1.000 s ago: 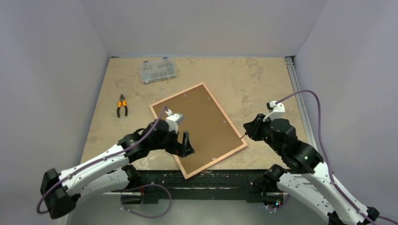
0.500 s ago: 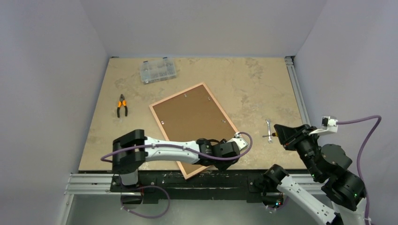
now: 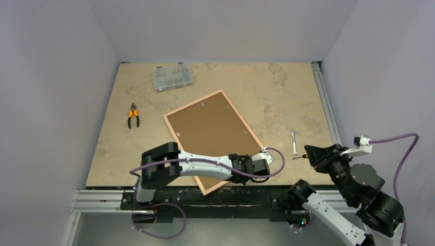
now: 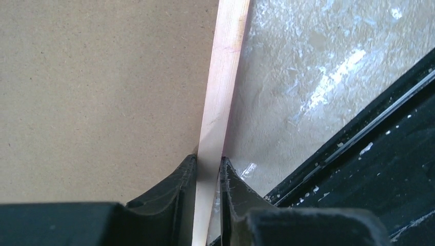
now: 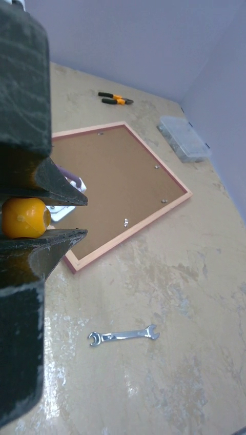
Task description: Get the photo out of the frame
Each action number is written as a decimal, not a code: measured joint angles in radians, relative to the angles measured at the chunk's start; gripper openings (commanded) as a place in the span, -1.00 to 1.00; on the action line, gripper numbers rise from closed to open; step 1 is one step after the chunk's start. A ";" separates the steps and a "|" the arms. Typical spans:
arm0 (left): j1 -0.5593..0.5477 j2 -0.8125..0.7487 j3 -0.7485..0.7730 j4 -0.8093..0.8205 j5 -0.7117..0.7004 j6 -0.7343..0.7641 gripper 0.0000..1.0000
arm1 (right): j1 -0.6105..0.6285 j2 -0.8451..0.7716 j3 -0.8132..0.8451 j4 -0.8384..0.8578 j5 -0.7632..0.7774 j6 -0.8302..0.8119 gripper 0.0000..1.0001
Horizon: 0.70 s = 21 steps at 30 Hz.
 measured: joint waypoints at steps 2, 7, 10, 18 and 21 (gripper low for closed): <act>0.000 0.012 0.017 -0.009 -0.010 -0.002 -0.86 | 0.000 0.000 0.002 -0.023 0.019 0.007 -1.00; 0.052 0.062 0.094 -0.005 0.019 -0.035 -1.00 | 0.000 -0.002 0.022 -0.067 0.066 0.029 -1.00; 0.133 0.108 0.166 0.027 0.106 -0.093 -0.98 | 0.000 -0.002 0.047 -0.078 0.083 0.033 -1.00; 0.289 0.233 0.378 0.105 0.228 -0.277 0.15 | 0.002 0.027 0.075 -0.076 0.092 0.037 -1.00; 0.313 0.226 0.401 0.148 0.278 -0.315 0.41 | 0.002 0.069 0.047 -0.063 0.086 0.038 -1.00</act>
